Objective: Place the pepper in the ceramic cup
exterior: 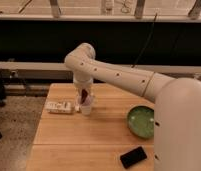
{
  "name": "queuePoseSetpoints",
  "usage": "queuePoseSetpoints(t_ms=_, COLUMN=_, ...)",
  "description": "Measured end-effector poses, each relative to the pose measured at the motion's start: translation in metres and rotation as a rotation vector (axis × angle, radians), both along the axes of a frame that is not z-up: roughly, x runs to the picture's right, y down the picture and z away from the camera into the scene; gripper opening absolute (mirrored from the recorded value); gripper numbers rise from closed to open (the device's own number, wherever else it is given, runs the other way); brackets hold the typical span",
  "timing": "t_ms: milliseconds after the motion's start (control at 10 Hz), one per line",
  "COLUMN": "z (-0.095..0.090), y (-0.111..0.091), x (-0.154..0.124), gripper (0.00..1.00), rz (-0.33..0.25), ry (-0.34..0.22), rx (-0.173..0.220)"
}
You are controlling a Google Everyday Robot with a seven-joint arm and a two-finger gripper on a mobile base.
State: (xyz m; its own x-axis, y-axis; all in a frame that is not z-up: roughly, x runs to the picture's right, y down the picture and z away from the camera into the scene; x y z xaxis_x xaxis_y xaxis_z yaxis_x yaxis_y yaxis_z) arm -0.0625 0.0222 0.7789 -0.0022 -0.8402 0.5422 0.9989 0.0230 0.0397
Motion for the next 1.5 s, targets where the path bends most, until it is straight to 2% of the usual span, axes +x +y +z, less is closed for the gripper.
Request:
queuePoseSetpoints(t_ms=200, z=-0.003, y=-0.002, x=-0.003, gripper=0.0, rz=-0.003, ry=-0.014, rx=0.019)
queuePoseSetpoints(t_ms=300, z=-0.004, y=-0.002, x=-0.012, gripper=0.04, rz=-0.002, ry=-0.021, rx=0.022)
queuePoseSetpoints(t_ms=400, z=-0.004, y=-0.001, x=-0.016, gripper=0.13, rz=-0.002, ry=-0.022, rx=0.021)
queuePoseSetpoints(t_ms=500, z=-0.002, y=-0.002, x=-0.012, gripper=0.21, rz=0.0, ry=-0.021, rx=0.021)
queuePoseSetpoints(t_ms=600, z=-0.002, y=-0.002, x=-0.006, gripper=0.23, rz=-0.002, ry=-0.023, rx=0.024)
queuePoseSetpoints(t_ms=800, z=-0.001, y=-0.002, x=0.004, gripper=0.23, rz=0.001, ry=-0.028, rx=0.025)
queuePoseSetpoints(t_ms=1200, z=-0.001, y=-0.002, x=-0.011, gripper=0.23, rz=0.004, ry=-0.035, rx=0.038)
queuePoseSetpoints(t_ms=1500, z=0.0, y=-0.002, x=0.006, gripper=0.23, rz=0.004, ry=-0.042, rx=0.038)
